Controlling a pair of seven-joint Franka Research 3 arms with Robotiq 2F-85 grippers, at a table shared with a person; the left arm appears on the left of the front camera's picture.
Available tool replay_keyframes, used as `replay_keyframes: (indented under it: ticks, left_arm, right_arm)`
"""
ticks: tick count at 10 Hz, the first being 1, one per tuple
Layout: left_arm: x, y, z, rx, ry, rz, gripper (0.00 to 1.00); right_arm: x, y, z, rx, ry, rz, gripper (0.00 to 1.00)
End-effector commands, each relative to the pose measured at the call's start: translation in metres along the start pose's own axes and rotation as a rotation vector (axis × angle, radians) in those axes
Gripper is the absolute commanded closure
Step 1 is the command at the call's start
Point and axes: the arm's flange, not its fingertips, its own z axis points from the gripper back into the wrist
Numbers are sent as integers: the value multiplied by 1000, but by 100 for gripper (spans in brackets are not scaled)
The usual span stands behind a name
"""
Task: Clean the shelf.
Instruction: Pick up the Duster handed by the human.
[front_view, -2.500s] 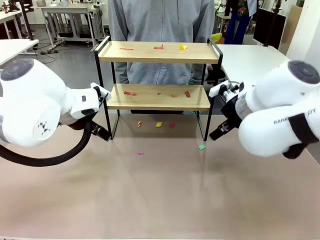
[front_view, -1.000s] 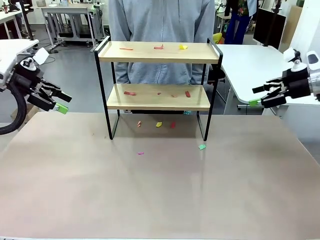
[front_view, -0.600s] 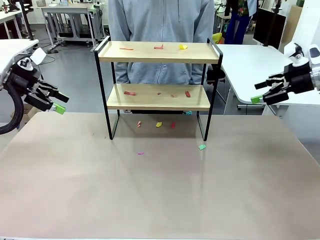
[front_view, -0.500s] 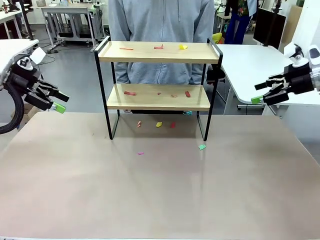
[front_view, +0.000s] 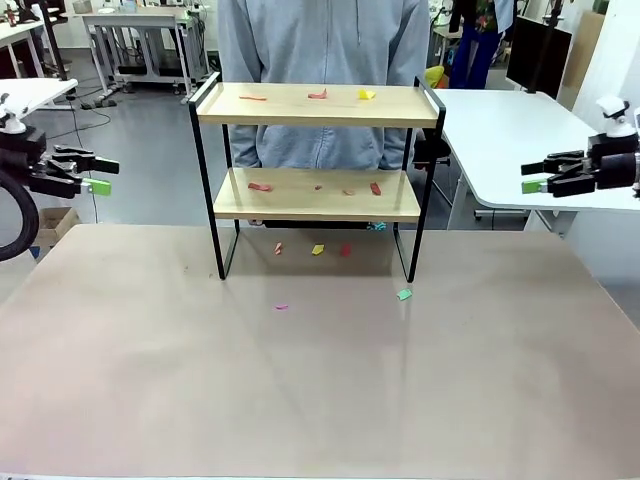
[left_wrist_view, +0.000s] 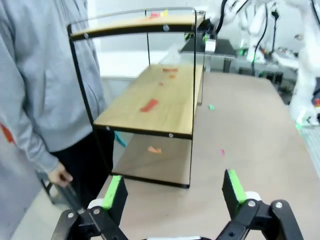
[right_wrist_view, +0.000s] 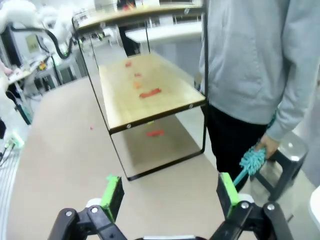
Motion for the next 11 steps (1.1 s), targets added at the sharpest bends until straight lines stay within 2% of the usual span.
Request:
replay_keyframes:
  ticks: [1,3,6,11]
  left_arm:
    - [-21,26,3,-66,-152,-7,0]
    - [-39,36,3,-40,-235,-56,0]
    - [-59,43,5,-32,-275,-99,0]
    - [-62,49,13,1,-293,-105,0]
  right_arm:
    - [-15,-30,-2,20,-102,42,0]
    - [-37,-46,1,41,-158,44,0]
    - [-62,-61,8,40,-195,73,0]
    - [-62,-74,13,27,-237,72,0]
